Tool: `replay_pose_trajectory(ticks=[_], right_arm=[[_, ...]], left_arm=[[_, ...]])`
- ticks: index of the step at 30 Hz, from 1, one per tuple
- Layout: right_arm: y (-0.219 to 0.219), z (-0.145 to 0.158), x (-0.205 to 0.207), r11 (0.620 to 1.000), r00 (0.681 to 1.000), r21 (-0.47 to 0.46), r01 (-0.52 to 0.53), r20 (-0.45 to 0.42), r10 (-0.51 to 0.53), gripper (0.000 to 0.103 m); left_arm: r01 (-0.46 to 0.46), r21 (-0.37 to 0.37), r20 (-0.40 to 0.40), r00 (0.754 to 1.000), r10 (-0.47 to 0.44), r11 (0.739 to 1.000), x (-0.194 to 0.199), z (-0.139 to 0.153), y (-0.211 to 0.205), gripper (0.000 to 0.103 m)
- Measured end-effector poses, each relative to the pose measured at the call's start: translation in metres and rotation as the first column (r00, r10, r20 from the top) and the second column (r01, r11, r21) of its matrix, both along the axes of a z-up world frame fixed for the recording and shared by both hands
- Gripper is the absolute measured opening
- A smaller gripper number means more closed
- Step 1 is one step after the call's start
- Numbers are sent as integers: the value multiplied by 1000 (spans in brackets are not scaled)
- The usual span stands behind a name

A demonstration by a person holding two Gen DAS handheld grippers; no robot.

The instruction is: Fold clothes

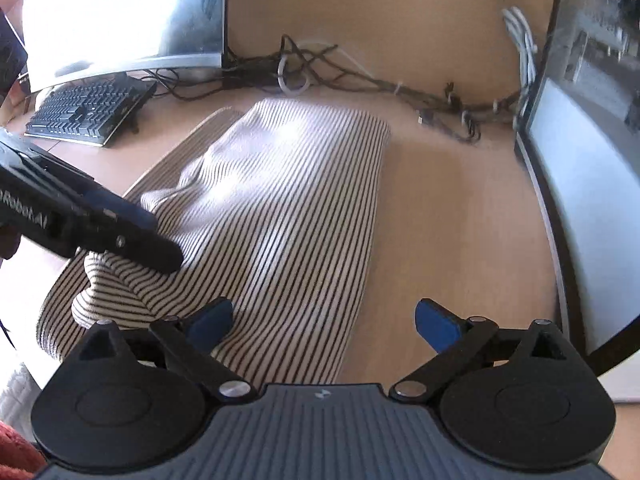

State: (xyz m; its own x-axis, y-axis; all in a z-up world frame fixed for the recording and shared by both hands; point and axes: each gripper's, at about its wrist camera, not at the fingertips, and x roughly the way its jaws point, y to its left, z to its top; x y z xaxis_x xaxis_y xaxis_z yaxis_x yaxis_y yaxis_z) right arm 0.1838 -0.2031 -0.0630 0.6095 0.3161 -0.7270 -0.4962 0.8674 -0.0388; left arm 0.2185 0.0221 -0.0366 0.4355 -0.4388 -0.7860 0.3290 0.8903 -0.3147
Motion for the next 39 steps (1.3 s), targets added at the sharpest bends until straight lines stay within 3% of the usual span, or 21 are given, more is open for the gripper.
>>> replay_pose_trajectory(ticks=[6, 12, 17, 22, 27, 30, 34, 39], right_arm=[[3, 23, 3, 997, 997, 74, 11, 76, -17, 99], [28, -12, 11, 998, 999, -54, -24, 27, 25, 99], [21, -6, 5, 999, 999, -45, -20, 36, 22, 100], [20, 13, -12, 997, 993, 13, -82, 89, 81, 100], [25, -16, -19, 997, 997, -24, -69, 18, 70, 101], [24, -10, -18, 997, 997, -18, -73, 18, 73, 101], [28, 6, -17, 995, 991, -29, -100, 87, 102, 101], [28, 14, 1, 998, 995, 30, -53, 89, 50, 101]], left_arm=[[-12, 24, 15, 1000, 12, 1000, -7, 6, 8, 71], [-23, 54, 22, 1000, 21, 998, -14, 7, 16, 74], [-31, 68, 31, 999, 29, 997, -19, 9, 22, 78], [-36, 52, 53, 998, 33, 998, -19, 17, 21, 83], [-63, 46, 58, 996, 61, 997, -17, 18, 26, 85], [-81, 47, 55, 995, 78, 996, -18, 19, 31, 87], [-108, 49, 46, 993, 106, 993, -19, 17, 37, 89], [-134, 38, 40, 990, 133, 990, -22, 16, 46, 92]])
